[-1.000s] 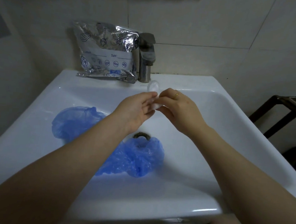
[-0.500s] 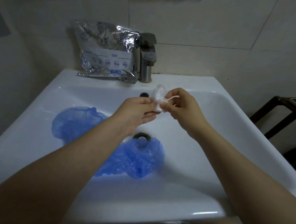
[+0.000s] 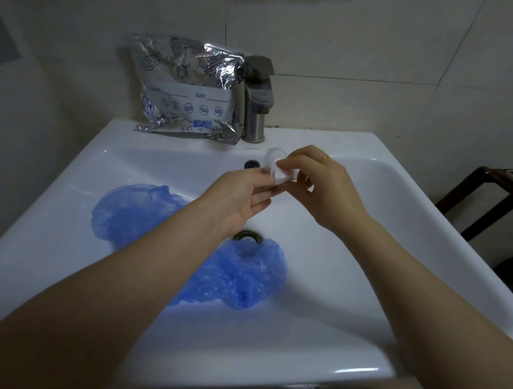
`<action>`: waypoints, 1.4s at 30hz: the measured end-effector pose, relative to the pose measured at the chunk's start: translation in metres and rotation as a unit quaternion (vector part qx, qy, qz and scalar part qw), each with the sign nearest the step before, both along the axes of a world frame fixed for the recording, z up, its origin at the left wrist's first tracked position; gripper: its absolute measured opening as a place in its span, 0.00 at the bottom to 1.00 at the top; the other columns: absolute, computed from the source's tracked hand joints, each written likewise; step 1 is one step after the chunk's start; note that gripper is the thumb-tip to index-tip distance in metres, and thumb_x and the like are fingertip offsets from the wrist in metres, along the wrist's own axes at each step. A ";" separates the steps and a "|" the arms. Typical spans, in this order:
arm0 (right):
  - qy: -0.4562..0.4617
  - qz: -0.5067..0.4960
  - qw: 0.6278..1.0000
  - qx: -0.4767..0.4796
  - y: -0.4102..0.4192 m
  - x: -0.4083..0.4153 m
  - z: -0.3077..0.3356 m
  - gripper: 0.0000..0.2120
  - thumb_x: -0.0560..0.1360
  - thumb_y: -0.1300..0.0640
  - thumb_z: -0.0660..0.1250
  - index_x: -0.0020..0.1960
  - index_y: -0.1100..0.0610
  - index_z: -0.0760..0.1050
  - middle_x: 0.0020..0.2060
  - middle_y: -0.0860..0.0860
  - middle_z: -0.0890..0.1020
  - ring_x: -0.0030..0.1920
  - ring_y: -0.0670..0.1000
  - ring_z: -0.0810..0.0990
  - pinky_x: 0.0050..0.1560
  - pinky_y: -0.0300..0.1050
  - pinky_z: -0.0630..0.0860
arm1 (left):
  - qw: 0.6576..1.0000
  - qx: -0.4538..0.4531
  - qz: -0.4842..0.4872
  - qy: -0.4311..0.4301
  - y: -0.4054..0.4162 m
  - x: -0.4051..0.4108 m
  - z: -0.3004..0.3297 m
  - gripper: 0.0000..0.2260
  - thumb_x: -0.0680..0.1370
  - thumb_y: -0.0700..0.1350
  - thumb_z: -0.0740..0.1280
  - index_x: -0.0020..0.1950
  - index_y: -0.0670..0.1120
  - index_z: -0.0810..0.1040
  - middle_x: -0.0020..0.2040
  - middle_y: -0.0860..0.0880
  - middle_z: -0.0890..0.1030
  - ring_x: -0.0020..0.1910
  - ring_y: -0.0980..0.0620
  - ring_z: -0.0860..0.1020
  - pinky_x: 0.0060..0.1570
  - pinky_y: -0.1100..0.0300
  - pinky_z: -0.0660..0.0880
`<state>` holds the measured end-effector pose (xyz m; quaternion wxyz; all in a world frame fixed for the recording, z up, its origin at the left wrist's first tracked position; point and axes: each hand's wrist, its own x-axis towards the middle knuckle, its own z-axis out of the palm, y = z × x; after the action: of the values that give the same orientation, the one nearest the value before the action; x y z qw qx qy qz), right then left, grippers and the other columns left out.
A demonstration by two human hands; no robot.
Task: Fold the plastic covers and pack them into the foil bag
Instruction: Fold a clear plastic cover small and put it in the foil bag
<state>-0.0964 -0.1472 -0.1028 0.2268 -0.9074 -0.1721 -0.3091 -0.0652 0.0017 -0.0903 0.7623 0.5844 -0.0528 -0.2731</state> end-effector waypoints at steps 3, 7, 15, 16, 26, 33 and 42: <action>-0.012 -0.008 1.000 -0.017 -0.002 0.000 0.002 0.11 0.72 0.57 0.65 0.51 0.59 0.79 0.47 0.53 0.79 0.34 0.52 0.76 0.34 0.53 0.77 | 1.000 0.010 -0.005 0.003 0.000 0.000 0.001 0.11 0.78 0.39 0.60 0.58 0.45 0.76 0.47 0.51 0.83 0.49 0.56 0.80 0.54 0.59 0.70; -0.019 0.000 0.999 -0.032 0.001 -0.001 0.002 0.10 0.73 0.58 0.65 0.50 0.61 0.80 0.45 0.55 0.80 0.35 0.54 0.77 0.33 0.53 0.77 | 0.999 -0.017 0.023 0.028 0.000 0.001 0.006 0.07 0.77 0.39 0.59 0.46 0.44 0.76 0.43 0.49 0.82 0.44 0.53 0.81 0.60 0.55 0.70; 0.022 0.020 1.000 0.000 0.009 -0.002 0.001 0.10 0.75 0.54 0.65 0.50 0.60 0.80 0.41 0.51 0.78 0.35 0.47 0.73 0.36 0.43 0.73 | 0.992 0.069 0.027 -0.098 0.011 0.009 0.004 0.03 0.77 0.41 0.66 0.45 0.48 0.78 0.44 0.48 0.80 0.41 0.56 0.78 0.53 0.61 0.74; 0.042 0.019 0.998 0.035 0.009 -0.002 0.001 0.08 0.76 0.56 0.65 0.49 0.59 0.80 0.40 0.48 0.77 0.34 0.47 0.74 0.37 0.41 0.73 | 0.991 0.072 0.031 -0.107 0.011 0.009 0.003 0.04 0.77 0.40 0.65 0.45 0.49 0.78 0.43 0.49 0.80 0.42 0.55 0.79 0.51 0.63 0.74; 0.217 0.028 0.889 0.403 0.011 -0.004 0.000 0.03 0.76 0.60 0.66 0.46 0.56 0.72 0.34 0.52 0.77 0.30 0.46 0.75 0.35 0.40 0.75 | 0.967 0.138 0.024 -0.213 0.008 0.004 0.003 0.08 0.77 0.37 0.64 0.46 0.49 0.79 0.41 0.53 0.81 0.34 0.63 0.80 0.44 0.70 0.73; 0.272 0.022 0.863 0.425 0.006 -0.005 0.005 0.14 0.76 0.57 0.66 0.61 0.52 0.73 0.46 0.51 0.79 0.39 0.47 0.78 0.43 0.41 0.77 | 0.960 0.133 -0.005 -0.248 0.008 0.001 0.007 0.04 0.74 0.41 0.70 0.46 0.50 0.79 0.42 0.52 0.83 0.41 0.61 0.81 0.46 0.69 0.75; 0.342 0.095 0.770 0.530 0.007 -0.010 0.012 0.04 0.75 0.60 0.65 0.45 0.57 0.79 0.34 0.50 0.80 0.36 0.45 0.79 0.42 0.38 0.77 | 0.938 0.158 0.005 -0.307 0.009 -0.001 0.015 0.11 0.70 0.35 0.73 0.44 0.48 0.76 0.40 0.47 0.82 0.39 0.54 0.79 0.45 0.64 0.75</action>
<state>-0.1059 -0.1405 -0.0909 0.7437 -0.6681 0.0225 0.0023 -0.0664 0.0106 -0.0752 0.6080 0.7532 -0.2376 -0.0815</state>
